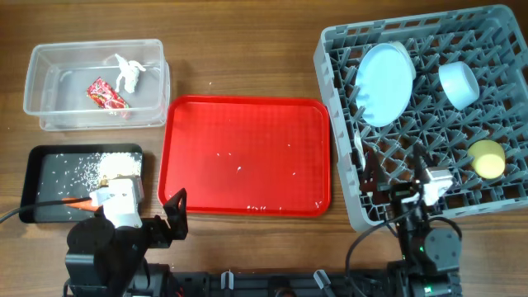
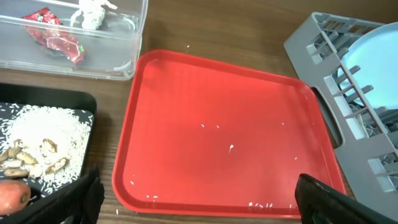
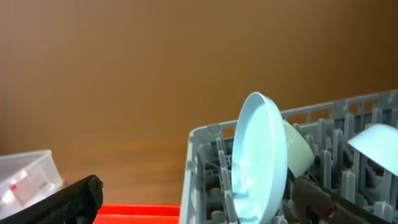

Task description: Sort waste into correct bins and load items into the dishwasher rack

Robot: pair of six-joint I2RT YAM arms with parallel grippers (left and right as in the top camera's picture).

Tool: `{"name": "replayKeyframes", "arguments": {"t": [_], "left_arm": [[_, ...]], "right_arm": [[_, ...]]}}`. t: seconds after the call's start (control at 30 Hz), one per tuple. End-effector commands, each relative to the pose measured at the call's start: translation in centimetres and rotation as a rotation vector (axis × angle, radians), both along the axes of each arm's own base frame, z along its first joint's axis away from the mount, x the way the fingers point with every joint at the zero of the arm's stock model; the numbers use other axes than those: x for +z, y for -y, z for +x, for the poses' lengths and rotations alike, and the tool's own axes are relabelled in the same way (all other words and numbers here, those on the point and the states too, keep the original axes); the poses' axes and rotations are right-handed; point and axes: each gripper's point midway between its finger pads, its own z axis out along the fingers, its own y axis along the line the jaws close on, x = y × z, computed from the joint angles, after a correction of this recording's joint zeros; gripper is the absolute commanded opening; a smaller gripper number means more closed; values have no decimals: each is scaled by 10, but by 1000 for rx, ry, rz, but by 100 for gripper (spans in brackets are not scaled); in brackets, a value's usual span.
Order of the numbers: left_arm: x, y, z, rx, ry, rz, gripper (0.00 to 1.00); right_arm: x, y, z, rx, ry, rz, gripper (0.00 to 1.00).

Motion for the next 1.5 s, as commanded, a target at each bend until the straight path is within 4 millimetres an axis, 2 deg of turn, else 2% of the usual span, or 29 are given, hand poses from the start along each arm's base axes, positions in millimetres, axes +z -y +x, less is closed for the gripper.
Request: {"name": "replayKeyframes", "arguments": {"t": [0.0,0.1,1.47], "left_arm": [[0,-1,0,3,5,5,100],[0,-1,0,3,5,5,100],[0,-1,0,3,5,5,100]], "right_arm": [[-27,2,2,-18,-62,-145,100],[-29,1,2,-18,-57,-242,100],[-30,15,4,-75,-70,-226,100]]}}
